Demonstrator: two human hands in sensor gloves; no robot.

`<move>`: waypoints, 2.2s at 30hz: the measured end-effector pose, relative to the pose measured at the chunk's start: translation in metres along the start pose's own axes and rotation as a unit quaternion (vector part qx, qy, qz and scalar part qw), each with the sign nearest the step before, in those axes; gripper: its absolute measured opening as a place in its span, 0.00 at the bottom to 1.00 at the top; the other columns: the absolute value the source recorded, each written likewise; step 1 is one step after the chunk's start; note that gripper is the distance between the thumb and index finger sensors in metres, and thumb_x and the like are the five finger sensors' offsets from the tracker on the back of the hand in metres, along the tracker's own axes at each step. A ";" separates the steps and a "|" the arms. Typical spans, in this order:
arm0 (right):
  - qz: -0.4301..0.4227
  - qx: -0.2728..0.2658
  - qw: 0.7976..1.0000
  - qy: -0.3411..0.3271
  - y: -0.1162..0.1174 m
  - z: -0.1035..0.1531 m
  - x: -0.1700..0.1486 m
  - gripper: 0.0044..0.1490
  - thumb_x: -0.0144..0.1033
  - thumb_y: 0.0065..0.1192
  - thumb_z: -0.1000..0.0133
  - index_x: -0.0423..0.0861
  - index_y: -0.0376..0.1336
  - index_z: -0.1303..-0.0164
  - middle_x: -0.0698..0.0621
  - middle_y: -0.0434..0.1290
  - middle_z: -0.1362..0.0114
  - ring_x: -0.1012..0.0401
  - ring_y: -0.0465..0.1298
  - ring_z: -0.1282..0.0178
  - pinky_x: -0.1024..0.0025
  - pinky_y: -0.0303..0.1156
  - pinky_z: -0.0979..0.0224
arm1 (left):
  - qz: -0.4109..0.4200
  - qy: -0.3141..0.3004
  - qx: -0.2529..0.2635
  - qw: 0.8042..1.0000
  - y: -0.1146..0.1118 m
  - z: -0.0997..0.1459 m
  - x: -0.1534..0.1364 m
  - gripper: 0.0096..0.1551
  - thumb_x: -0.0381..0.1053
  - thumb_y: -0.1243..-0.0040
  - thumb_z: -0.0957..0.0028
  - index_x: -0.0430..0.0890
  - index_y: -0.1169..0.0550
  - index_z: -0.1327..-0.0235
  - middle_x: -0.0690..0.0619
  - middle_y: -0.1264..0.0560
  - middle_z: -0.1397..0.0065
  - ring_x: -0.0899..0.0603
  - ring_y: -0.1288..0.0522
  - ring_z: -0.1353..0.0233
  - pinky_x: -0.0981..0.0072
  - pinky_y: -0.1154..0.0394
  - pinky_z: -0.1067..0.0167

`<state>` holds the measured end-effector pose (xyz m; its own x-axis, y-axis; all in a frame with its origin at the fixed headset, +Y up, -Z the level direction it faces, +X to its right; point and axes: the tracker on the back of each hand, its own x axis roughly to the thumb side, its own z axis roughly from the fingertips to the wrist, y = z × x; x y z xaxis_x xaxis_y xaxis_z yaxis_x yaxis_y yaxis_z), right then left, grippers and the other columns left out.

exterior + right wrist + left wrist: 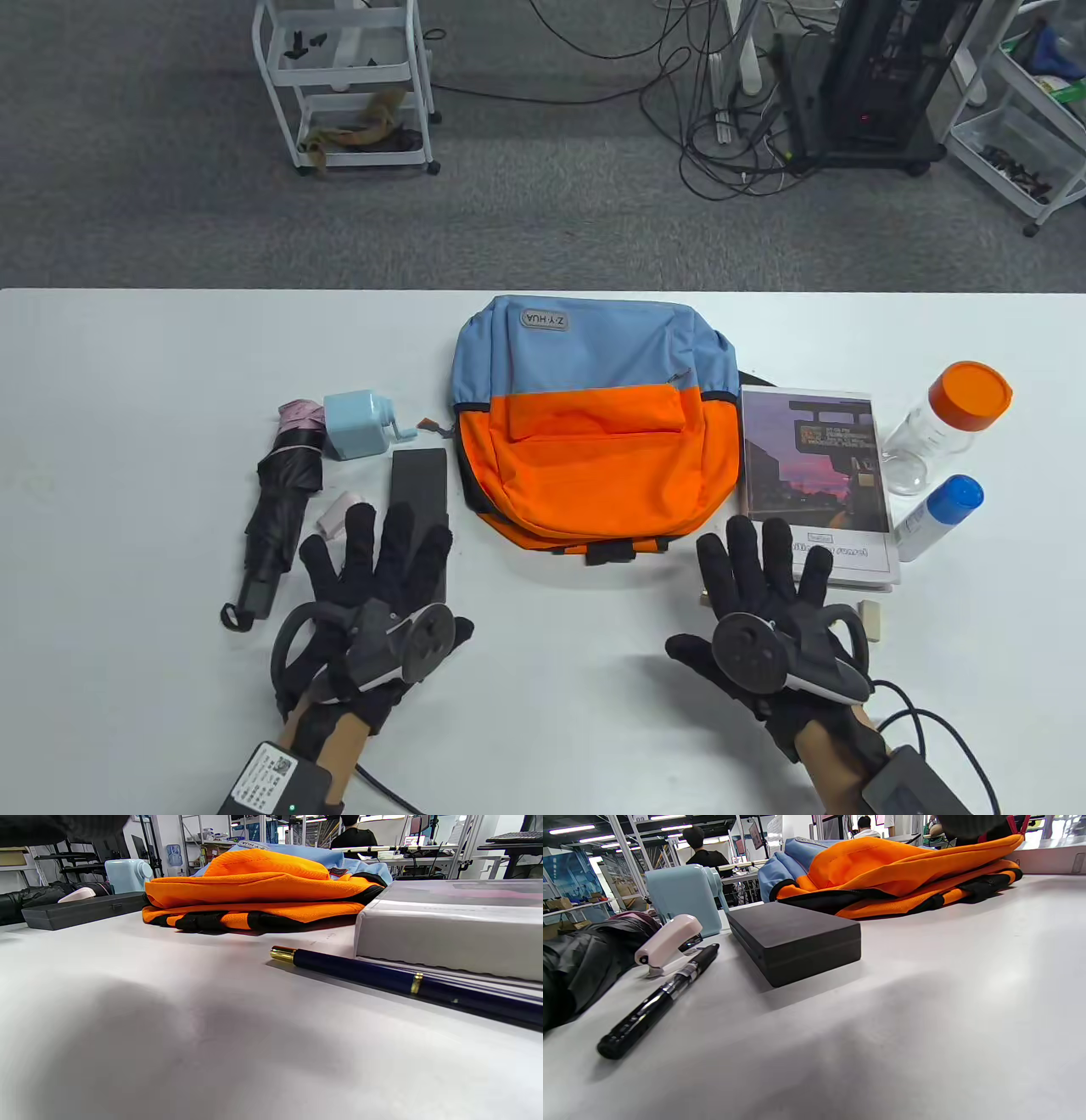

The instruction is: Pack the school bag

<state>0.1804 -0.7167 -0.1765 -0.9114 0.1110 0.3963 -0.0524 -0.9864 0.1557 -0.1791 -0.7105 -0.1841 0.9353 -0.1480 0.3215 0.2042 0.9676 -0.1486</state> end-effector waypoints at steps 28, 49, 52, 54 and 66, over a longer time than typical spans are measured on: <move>-0.003 0.006 1.000 0.004 0.000 0.000 -0.001 0.71 0.70 0.40 0.43 0.29 0.25 0.13 0.18 0.28 0.14 0.19 0.27 0.24 0.09 0.30 0.39 | -0.005 0.004 -0.028 1.000 -0.005 -0.003 0.002 0.61 0.79 0.63 0.39 0.47 0.66 0.08 0.27 0.70 0.08 0.14 0.72 0.18 0.04 0.65 0.40; -0.011 -0.017 1.000 0.015 -0.007 0.004 -0.005 0.71 0.68 0.41 0.43 0.28 0.25 0.14 0.18 0.27 0.15 0.19 0.27 0.23 0.09 0.30 0.38 | -0.032 0.088 -0.056 0.994 0.082 -0.063 -0.034 0.55 0.75 0.57 0.38 0.48 0.51 0.05 0.25 0.44 0.05 0.16 0.47 0.12 0.10 0.47 0.27; -0.012 -0.020 1.000 0.015 -0.007 0.004 -0.006 0.71 0.68 0.41 0.42 0.28 0.24 0.14 0.18 0.27 0.15 0.19 0.27 0.23 0.09 0.30 0.38 | -0.039 0.086 -0.113 0.989 0.060 -0.081 -0.023 0.51 0.75 0.54 0.38 0.48 0.43 0.07 0.31 0.23 0.22 0.27 0.21 0.31 0.26 0.28 0.33; -0.015 -0.023 1.000 0.014 -0.008 0.005 -0.006 0.71 0.68 0.41 0.42 0.28 0.23 0.15 0.18 0.27 0.15 0.18 0.28 0.23 0.09 0.30 0.38 | -0.057 0.105 -0.147 0.982 0.045 -0.088 -0.013 0.52 0.76 0.55 0.39 0.49 0.45 0.07 0.34 0.18 0.26 0.31 0.16 0.37 0.31 0.22 0.38; -0.012 -0.004 1.000 0.019 -0.005 0.004 -0.004 0.72 0.66 0.43 0.42 0.27 0.21 0.17 0.17 0.25 0.16 0.18 0.28 0.23 0.09 0.31 0.37 | -0.060 0.241 -0.233 0.940 -0.002 -0.101 0.016 0.59 0.80 0.45 0.40 0.46 0.48 0.10 0.29 0.17 0.28 0.34 0.12 0.41 0.34 0.19 0.40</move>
<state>0.1861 -0.7114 -0.1754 -0.9244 0.1307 0.3584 -0.0779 -0.9843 0.1581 -0.1357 -0.7359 -0.2735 0.8969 -0.4346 -0.0817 0.3164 0.7597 -0.5681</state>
